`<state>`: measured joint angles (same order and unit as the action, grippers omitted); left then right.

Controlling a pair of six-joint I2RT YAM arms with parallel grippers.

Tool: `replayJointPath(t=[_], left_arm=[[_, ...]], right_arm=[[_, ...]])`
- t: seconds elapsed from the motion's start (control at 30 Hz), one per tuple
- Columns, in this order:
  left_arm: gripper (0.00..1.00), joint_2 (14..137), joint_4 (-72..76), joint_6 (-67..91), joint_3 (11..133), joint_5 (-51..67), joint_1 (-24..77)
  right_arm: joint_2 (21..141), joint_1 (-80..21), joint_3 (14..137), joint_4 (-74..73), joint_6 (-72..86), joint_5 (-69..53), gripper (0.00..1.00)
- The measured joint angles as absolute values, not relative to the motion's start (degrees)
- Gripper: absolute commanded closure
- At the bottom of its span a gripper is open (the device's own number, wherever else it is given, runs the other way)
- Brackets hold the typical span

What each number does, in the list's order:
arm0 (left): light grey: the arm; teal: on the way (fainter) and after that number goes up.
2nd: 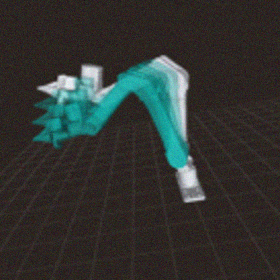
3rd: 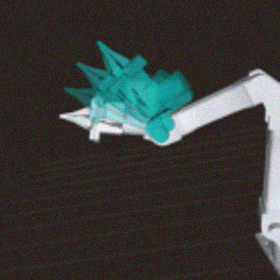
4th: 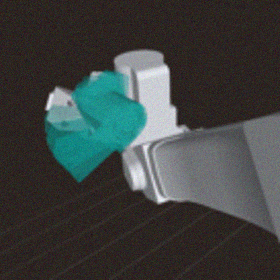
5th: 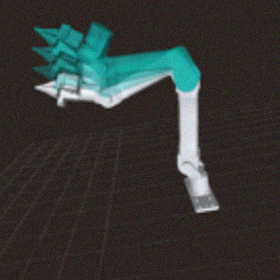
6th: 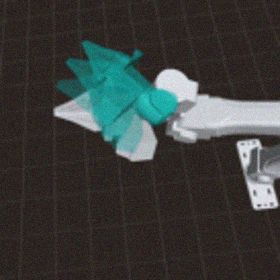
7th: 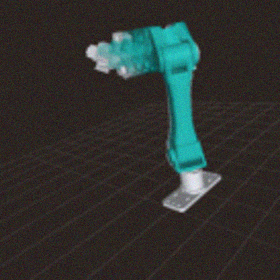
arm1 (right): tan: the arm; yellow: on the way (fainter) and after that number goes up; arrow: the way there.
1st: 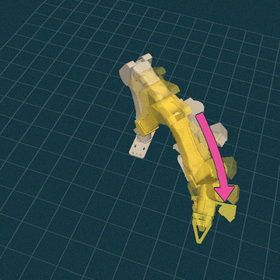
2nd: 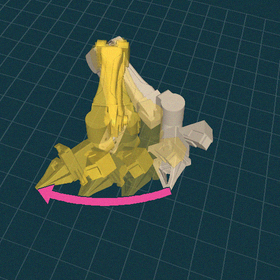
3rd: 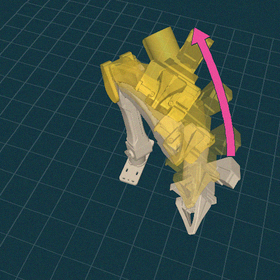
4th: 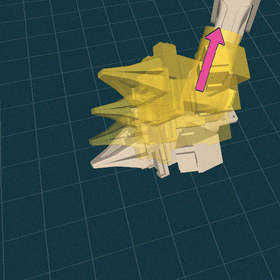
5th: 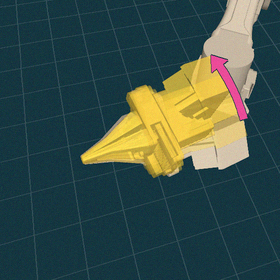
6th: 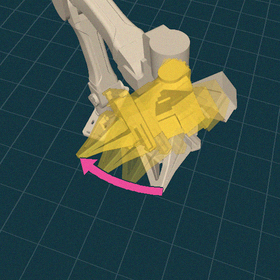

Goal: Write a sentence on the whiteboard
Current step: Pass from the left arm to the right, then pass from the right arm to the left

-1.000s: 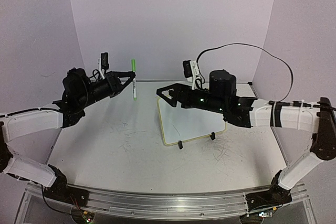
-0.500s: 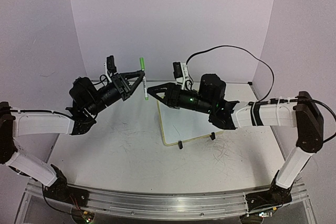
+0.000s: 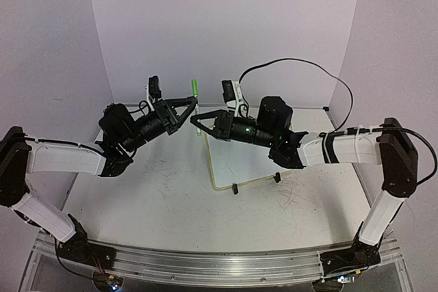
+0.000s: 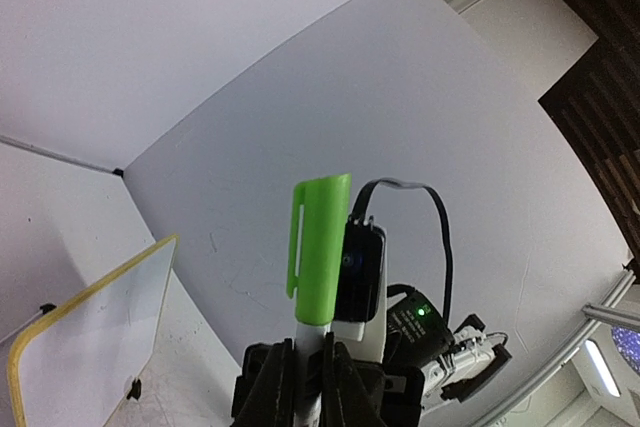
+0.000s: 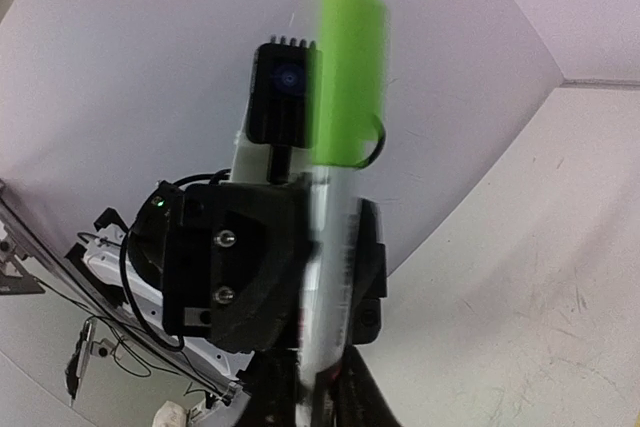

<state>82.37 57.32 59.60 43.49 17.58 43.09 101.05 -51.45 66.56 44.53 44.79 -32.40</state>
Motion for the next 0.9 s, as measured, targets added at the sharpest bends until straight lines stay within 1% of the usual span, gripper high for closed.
replayJointPath(t=[0.1,0.13,0.23,0.3,0.43,0.6,0.63,0.7,0.77,0.8,0.9], left_arm=[[0.44,82.43,57.07,59.31,43.28,18.35,43.17],[0.35,82.37,56.97,59.01,43.05,18.55,43.12],[0.23,81.37,53.38,57.11,42.57,19.46,42.52],[0.19,79.97,48.56,54.45,42.57,19.98,42.06],[0.18,77.1,40.22,49.47,43.02,23.0,41.47],[0.17,79.08,34.85,46.51,47.11,33.53,41.41],[0.19,79.75,34.43,46.1,47.94,35.55,41.41],[0.29,80.3,33.6,45.24,48.59,38.55,41.44],[0.36,80.37,32.66,44.76,48.64,40.78,41.45],[0.39,80.51,32.36,44.48,48.69,41.53,41.45],[0.4,81.69,31.39,44.34,49.08,43.1,41.45]], right_arm=[[99.7,-51.47,65.09,42.25,41.91,-31.64,1.0],[98.7,-51.52,64.41,40.22,39.99,-31.26,1.0],[95.03,-51.56,63.64,31.15,32.21,-29.26,1.0],[91.79,-51.59,63.64,23.16,25.58,-26.78,1.0],[86.49,-51.59,64.05,9.12,13.03,-22.72,1.0],[84.84,-51.59,64.77,-4.39,2.1,-21.32,1.0],[84.84,-51.59,64.79,-6.44,0.72,-21.29,1.0],[84.84,-51.59,64.79,-9.39,-1.3,-21.37,1.0],[84.84,-51.59,64.81,-11.6,-3.0,-21.68,1.0],[84.84,-51.59,64.84,-12.29,-3.64,-21.85,1.0],[84.84,-51.59,64.93,-13.8,-5.09,-22.29,1.0]])
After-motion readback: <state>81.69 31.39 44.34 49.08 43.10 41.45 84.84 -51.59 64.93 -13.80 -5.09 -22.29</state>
